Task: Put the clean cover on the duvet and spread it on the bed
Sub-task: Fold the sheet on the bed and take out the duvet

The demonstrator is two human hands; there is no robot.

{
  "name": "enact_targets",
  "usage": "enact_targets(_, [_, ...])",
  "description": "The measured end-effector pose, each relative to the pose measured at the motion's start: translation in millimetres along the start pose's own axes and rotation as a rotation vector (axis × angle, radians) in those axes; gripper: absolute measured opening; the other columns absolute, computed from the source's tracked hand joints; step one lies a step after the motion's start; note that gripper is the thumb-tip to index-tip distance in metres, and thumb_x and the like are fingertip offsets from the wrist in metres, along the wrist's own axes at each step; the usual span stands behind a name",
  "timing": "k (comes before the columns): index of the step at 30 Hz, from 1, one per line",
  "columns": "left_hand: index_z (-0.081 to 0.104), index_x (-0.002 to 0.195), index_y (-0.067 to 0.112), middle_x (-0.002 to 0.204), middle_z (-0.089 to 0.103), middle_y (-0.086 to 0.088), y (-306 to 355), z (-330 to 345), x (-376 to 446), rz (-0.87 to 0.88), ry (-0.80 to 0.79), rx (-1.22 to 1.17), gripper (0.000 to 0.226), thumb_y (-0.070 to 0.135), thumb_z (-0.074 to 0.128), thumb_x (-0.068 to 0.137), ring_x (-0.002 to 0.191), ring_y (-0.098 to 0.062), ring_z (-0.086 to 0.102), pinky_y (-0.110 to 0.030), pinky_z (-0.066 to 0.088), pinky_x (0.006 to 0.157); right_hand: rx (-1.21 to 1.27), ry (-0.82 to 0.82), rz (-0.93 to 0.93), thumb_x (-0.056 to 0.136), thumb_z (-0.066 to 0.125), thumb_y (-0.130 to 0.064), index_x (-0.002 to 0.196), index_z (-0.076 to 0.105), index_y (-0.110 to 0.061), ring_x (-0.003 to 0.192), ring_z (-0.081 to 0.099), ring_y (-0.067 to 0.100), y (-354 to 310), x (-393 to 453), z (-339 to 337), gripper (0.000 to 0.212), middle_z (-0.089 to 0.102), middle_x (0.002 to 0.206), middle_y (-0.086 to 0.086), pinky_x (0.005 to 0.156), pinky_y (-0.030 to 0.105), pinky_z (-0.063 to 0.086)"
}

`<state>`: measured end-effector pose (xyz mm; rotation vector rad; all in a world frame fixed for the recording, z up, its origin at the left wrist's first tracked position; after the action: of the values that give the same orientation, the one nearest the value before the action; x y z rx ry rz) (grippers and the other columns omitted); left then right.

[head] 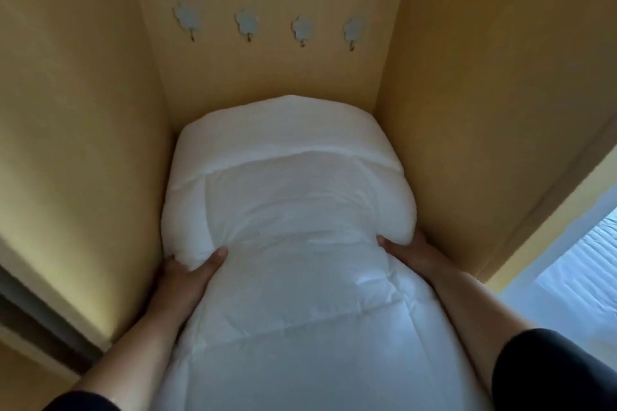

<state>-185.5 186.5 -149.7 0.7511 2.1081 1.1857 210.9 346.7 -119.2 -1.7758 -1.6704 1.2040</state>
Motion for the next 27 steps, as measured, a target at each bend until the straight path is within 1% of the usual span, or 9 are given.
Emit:
enact_targets(4, [0.058,0.135,0.01,0.127,0.068,-0.007,-20,1,1,-0.097,-0.06,-0.131,0.124,0.089,0.072,0.041,0.109,-0.022,0.066,-0.039,0.05,0.099,0.109,-0.074,-0.022,0.063,0.079,-0.07,0.158,0.027,-0.025,0.14,0.043,0.018,21,25,12,0.118,0.042,0.157,-0.001,0.107,0.029,0.034])
enact_targets(9, [0.057,0.137,0.015,0.127,0.066,-0.006,-38,14,-3,-0.088,0.054,-0.099,0.102,0.083,0.07,0.063,0.11,-0.02,0.062,-0.033,0.045,0.095,0.252,-0.115,0.026,0.055,0.081,-0.067,0.156,0.035,-0.022,0.13,0.05,0.015,44,53,28,0.119,0.048,0.153,0.0,0.109,0.033,0.038])
enact_targets(13, [0.053,0.133,0.04,0.107,0.063,0.031,-46,26,-16,0.052,0.143,-0.032,0.075,0.08,0.062,0.071,0.092,0.014,0.058,-0.015,0.042,0.084,0.285,-0.02,-0.019,0.058,0.082,-0.065,0.152,0.042,-0.022,0.122,0.053,0.012,56,53,34,0.111,0.056,0.14,-0.005,0.105,0.031,0.04])
enact_targets(15, [0.052,0.13,0.049,0.108,0.058,0.035,-43,27,-19,0.087,0.102,0.028,0.072,0.086,0.057,0.069,0.092,0.023,0.054,-0.013,0.04,0.085,0.29,0.022,-0.043,0.06,0.081,-0.066,0.151,0.043,-0.022,0.12,0.054,0.011,61,49,34,0.108,0.056,0.135,-0.007,0.103,0.03,0.04])
enact_targets(17, [0.058,0.126,0.045,0.12,0.063,0.022,-40,23,-19,0.093,0.06,0.136,0.067,0.087,0.053,0.074,0.1,0.015,0.059,-0.02,0.045,0.088,0.292,0.033,-0.072,0.062,0.082,-0.067,0.152,0.041,-0.024,0.118,0.05,0.008,62,47,32,0.108,0.053,0.135,-0.009,0.099,0.026,0.036])
enact_targets(18, [0.06,0.129,0.037,0.127,0.065,0.011,-41,20,-17,0.077,0.045,0.205,0.073,0.086,0.05,0.077,0.108,0.001,0.063,-0.027,0.048,0.093,0.288,0.027,-0.075,0.063,0.082,-0.068,0.154,0.039,-0.023,0.118,0.047,0.007,64,49,31,0.11,0.052,0.137,-0.008,0.1,0.027,0.034])
enact_targets(21, [0.042,0.149,0.028,0.143,0.055,-0.012,-37,13,-23,-0.035,0.016,0.373,0.099,0.09,0.037,0.073,0.127,-0.031,0.056,-0.041,0.045,0.107,0.282,0.003,-0.051,0.06,0.077,-0.069,0.155,0.036,-0.022,0.117,0.044,0.009,63,53,31,0.114,0.048,0.15,0.0,0.1,0.03,0.033])
enact_targets(24, [0.019,0.158,0.032,0.151,0.046,-0.016,-34,13,-32,-0.155,0.018,0.34,0.112,0.098,0.033,0.068,0.134,-0.035,0.049,-0.042,0.038,0.112,0.312,-0.048,-0.032,0.054,0.076,-0.074,0.154,0.039,-0.021,0.118,0.048,0.013,59,55,30,0.119,0.05,0.15,0.003,0.1,0.034,0.037])
enact_targets(27, [0.022,0.158,0.025,0.154,0.045,-0.01,-31,13,-32,-0.234,0.033,0.192,0.133,0.102,0.041,0.051,0.138,-0.031,0.046,-0.04,0.035,0.115,0.317,-0.091,0.002,0.053,0.077,-0.075,0.153,0.04,-0.021,0.124,0.052,0.017,55,52,27,0.121,0.05,0.15,0.003,0.104,0.036,0.038])
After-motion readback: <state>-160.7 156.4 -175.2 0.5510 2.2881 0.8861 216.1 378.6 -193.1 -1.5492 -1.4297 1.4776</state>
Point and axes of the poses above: each hand's wrist, its own x-axis towards the middle knuckle, its own z-axis out of the palm, y = z × x, the point moved 1 cm from there along x, towards the middle knuckle
